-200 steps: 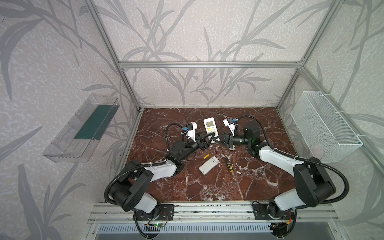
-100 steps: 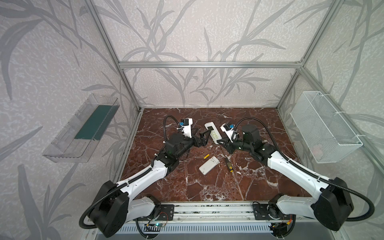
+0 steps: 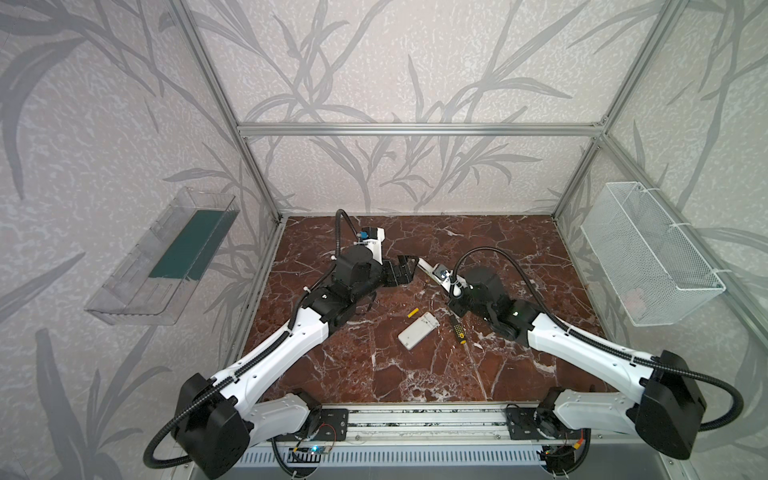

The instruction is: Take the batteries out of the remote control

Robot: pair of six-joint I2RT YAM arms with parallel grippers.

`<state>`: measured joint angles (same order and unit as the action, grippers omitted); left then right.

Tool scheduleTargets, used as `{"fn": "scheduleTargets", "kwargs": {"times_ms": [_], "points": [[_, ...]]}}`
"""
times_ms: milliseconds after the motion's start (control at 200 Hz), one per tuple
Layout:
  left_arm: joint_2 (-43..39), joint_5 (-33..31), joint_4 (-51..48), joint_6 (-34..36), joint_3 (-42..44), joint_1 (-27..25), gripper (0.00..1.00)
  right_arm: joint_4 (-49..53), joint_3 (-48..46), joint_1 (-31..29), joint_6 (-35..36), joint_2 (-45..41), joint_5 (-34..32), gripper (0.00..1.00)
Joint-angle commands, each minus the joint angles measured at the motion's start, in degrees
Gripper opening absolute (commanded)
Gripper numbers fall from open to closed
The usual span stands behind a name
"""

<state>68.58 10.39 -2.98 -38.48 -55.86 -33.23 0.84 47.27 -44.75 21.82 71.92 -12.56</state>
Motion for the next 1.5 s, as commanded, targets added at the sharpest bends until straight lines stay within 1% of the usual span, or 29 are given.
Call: {"fn": "scheduleTargets", "kwargs": {"times_ms": [0,115,175,275,395,530,645,695,850,960,1005,1145,1245,1390,1495], "points": [[1.35,1.27,-8.13,-5.61,-4.29,0.34,1.00,-7.70,-2.08,-1.69,6.68,-1.37,-8.48,0.04],[5.17,2.35,-18.11,-6.82,-10.49,0.48,0.99,-12.43,-3.59,-2.52,9.54,-1.19,-11.63,0.04],[6.74,4.22,-20.25,-7.87,-12.01,0.70,0.99,-14.62,-3.97,-2.90,11.07,-1.00,-13.20,0.04],[8.70,7.12,-20.15,-10.30,-11.99,0.80,0.98,-17.40,-4.39,-3.31,12.99,-0.99,-14.15,0.03],[11.02,9.96,-19.63,-12.12,-12.18,0.91,0.95,-18.49,-4.20,-3.88,14.82,-0.73,-14.43,0.04],[12.61,10.74,-17.31,-13.22,-12.57,1.00,0.92,-20.35,-4.21,-5.55,17.81,0.39,-15.96,0.04],[13.60,11.15,-15.87,-13.75,-13.29,1.01,0.87,-22.72,-4.49,-6.77,19.82,1.59,-17.78,0.03],[14.11,11.23,-15.76,-13.89,-13.40,0.98,0.83,-24.21,-4.72,-7.18,20.57,1.93,-18.30,0.03],[14.87,11.05,-14.46,-15.20,-12.28,1.42,0.64,-27.18,-5.08,-8.09,22.65,2.96,-19.98,0.03],[14.64,11.18,-13.65,-15.75,-12.00,1.99,0.49,-28.24,-5.57,-8.42,23.76,2.99,-20.83,0.03],[14.57,11.21,-13.46,-15.84,-12.00,2.25,0.41,-28.79,-5.75,-8.50,24.05,3.02,-21.17,0.03],[14.88,11.85,-12.96,-15.91,-11.87,2.66,0.22,-29.09,-5.74,-8.60,24.15,2.99,-21.46,0.03],[15.14,12.23,-12.05,-16.19,-11.30,2.89,0.15,-28.83,-5.61,-8.69,23.86,3.40,-21.63,0.04],[15.36,11.91,-11.26,-15.97,-10.21,3.16,0.00,-27.89,-4.86,-8.72,22.55,4.10,-21.50,0.06],[14.99,10.65,-9.74,-15.15,-8.69,3.44,0.00,-26.07,-4.33,-8.69,20.56,4.20,-20.81,0.09]]}}
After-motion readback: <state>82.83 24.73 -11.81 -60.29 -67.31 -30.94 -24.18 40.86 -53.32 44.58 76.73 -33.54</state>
